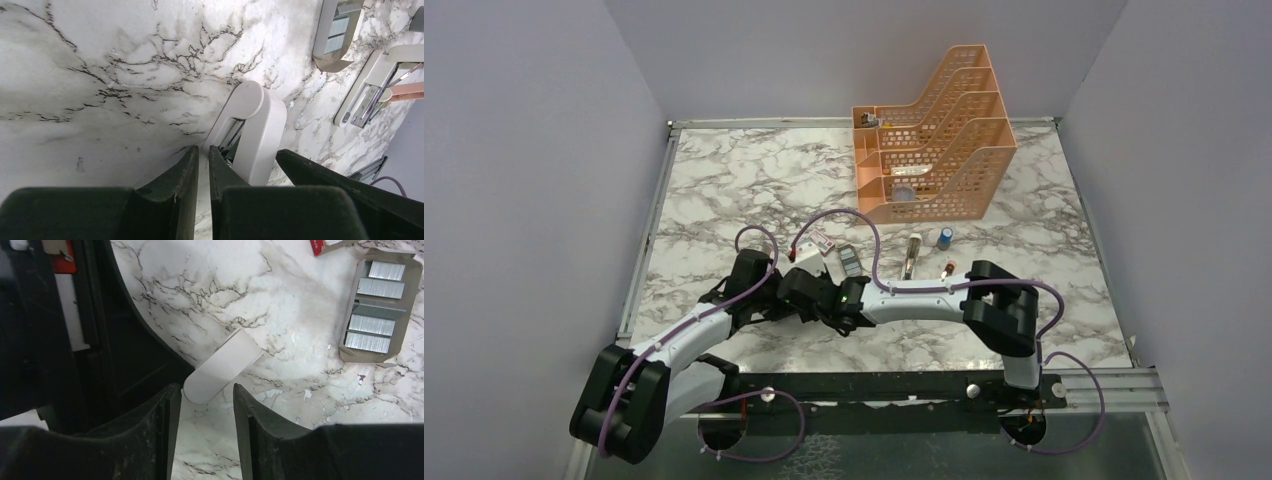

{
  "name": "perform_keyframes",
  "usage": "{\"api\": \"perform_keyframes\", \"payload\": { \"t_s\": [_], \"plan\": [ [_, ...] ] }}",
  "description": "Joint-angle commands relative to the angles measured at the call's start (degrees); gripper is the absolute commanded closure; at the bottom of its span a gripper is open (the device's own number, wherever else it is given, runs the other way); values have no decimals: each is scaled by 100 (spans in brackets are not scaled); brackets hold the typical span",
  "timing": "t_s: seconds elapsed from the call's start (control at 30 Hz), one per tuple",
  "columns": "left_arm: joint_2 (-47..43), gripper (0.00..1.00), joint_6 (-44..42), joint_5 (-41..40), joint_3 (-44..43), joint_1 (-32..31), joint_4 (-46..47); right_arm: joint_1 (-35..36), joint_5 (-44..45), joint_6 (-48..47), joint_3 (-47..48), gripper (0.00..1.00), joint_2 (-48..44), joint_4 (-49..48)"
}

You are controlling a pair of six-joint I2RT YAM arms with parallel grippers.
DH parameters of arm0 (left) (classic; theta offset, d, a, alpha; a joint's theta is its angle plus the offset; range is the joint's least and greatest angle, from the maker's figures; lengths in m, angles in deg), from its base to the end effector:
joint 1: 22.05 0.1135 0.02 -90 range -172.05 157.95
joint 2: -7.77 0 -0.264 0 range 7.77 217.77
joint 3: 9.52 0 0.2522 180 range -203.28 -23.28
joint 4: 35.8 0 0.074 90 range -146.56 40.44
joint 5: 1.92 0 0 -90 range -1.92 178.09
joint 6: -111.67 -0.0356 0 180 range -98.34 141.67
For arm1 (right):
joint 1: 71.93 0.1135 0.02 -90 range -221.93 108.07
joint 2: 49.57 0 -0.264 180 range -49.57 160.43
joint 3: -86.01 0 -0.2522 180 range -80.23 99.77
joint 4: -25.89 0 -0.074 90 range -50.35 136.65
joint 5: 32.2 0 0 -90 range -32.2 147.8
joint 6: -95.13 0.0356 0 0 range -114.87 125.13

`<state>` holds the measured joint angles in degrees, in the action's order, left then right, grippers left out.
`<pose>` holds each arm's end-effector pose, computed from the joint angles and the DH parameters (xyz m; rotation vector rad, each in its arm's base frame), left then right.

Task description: Load the staples into the stapler

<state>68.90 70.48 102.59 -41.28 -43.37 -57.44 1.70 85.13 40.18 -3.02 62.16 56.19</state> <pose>0.1650 -0.0740 0.1367 -0.5060 2.5636 -0.8029 0.1340 0.3983 0.1872 -0.5859 2.2855 0.3420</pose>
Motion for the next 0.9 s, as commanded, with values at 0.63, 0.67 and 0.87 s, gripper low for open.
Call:
{"api": "perform_keyframes", "payload": {
  "t_s": [0.63, 0.67, 0.87],
  "plan": [
    [-550, 83, -207, -932, -331, 44, -731, 107, 137, 607, -173, 59, -509, 318],
    [-578, 83, -202, -973, -328, 41, -759, 89, 116, 602, -137, 59, -442, 351],
    [-636, 82, -173, -1106, -318, 49, -815, -28, -150, 382, -33, 62, -118, 381]
  ]
}}
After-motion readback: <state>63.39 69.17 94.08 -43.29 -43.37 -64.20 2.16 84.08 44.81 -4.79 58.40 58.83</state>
